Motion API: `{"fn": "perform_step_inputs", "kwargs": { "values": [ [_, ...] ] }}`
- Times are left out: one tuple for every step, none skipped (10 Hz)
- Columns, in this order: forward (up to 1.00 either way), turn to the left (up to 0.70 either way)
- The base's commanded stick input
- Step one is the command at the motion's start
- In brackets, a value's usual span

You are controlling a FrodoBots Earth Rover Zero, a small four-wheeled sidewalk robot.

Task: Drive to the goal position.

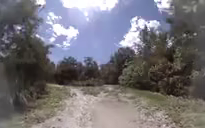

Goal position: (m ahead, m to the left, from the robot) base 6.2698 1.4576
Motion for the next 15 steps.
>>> {"fn": "perform_step_inputs", "kwargs": {
  "values": [
    [0.70, 0.00],
    [0.70, 0.00],
    [0.70, 0.00],
    [0.70, 0.00],
    [0.70, 0.00],
    [0.70, 0.00],
    [0.70, 0.00],
    [0.70, 0.00],
    [0.70, 0.00],
    [0.70, 0.00],
    [0.70, 0.00],
    [0.70, 0.00],
    [0.70, 0.00],
    [0.70, 0.00],
    [0.70, 0.00]
  ]
}}
